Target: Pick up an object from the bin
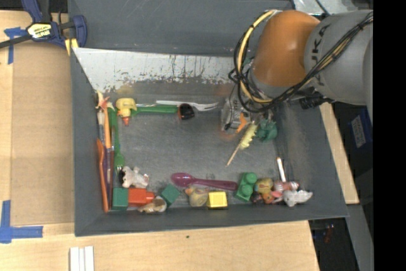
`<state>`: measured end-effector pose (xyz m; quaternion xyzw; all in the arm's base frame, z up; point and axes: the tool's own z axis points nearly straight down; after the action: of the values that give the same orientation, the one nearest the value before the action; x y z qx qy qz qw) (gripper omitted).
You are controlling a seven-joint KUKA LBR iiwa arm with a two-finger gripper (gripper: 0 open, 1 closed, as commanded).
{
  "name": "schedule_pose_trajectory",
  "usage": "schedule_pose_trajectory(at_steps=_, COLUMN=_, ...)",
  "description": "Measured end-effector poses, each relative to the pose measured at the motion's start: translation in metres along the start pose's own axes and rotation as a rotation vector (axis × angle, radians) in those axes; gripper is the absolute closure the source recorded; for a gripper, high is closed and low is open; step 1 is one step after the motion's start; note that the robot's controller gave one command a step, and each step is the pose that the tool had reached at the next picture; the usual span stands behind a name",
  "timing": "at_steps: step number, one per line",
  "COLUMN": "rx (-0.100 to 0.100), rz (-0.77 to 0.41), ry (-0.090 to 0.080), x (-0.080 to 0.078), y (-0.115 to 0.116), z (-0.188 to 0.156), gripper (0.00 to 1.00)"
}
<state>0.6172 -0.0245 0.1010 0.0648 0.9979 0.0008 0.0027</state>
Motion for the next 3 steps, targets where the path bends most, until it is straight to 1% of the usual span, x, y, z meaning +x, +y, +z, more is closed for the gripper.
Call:
schedule_pose_trajectory(at_steps=1, rx=0.000, rz=-0.079, ry=0.000, x=0.011, y=-0.041, z=-0.058, gripper=1.00)
schedule_pose_trajectory(at_steps=2, rx=0.000, rz=-0.071, ry=-0.002, x=0.013, y=-0.025, z=-0.064, gripper=1.00)
schedule_pose_trajectory(at_steps=3, rx=0.008, rz=-0.314, ry=-0.008, x=0.032, y=-0.108, z=-0.019, gripper=0.00)
